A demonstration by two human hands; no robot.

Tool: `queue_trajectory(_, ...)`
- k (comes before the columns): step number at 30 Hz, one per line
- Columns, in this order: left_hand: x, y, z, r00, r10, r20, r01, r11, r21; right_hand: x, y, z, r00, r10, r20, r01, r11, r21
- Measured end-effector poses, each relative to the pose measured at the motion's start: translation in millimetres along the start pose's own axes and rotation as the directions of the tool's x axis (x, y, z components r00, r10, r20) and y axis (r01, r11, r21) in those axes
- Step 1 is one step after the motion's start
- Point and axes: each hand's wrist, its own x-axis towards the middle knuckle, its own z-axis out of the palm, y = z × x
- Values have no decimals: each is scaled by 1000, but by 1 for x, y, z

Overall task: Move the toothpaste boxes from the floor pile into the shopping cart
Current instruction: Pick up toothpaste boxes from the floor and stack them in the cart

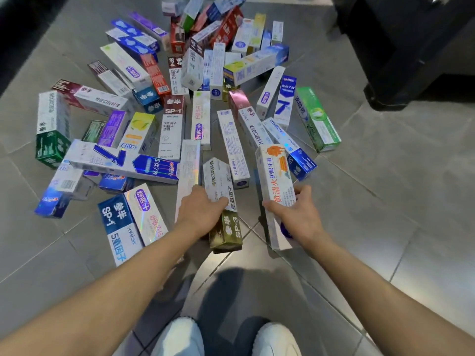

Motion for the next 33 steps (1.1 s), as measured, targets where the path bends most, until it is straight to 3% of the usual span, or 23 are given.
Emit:
queue_trajectory(2, 0, -3, -5, 999, -28, 22, 33, 971, -239, 3, -7, 3, 1000, 8, 21, -10, 996, 94)
queue_trajectory(5, -5, 7, -15, 995, -54, 83, 90, 836, -542, 5, -25, 7, 999, 9, 39, -18, 968, 251)
queue_trajectory(10, -23, 56, -59, 995, -84, 55, 98, 679, -728, -6, -90, -3, 997, -45, 59, 17, 915, 404)
queue_trajectory(16, -99, 164, -171, 1000, -1, -14, -10, 645, -764, -87, -230, -65, 993, -96, 74, 50, 879, 474)
queue_trajectory(25, -290, 396, -381, 985, 164, 56, -75, 695, -715, -297, -481, -231, 980, -176, 95, 102, 848, 520)
queue_trajectory(33, -449, 557, -483, 971, 237, 1, -167, 687, -708, -445, -635, -353, 948, -302, 96, 191, 786, 588)
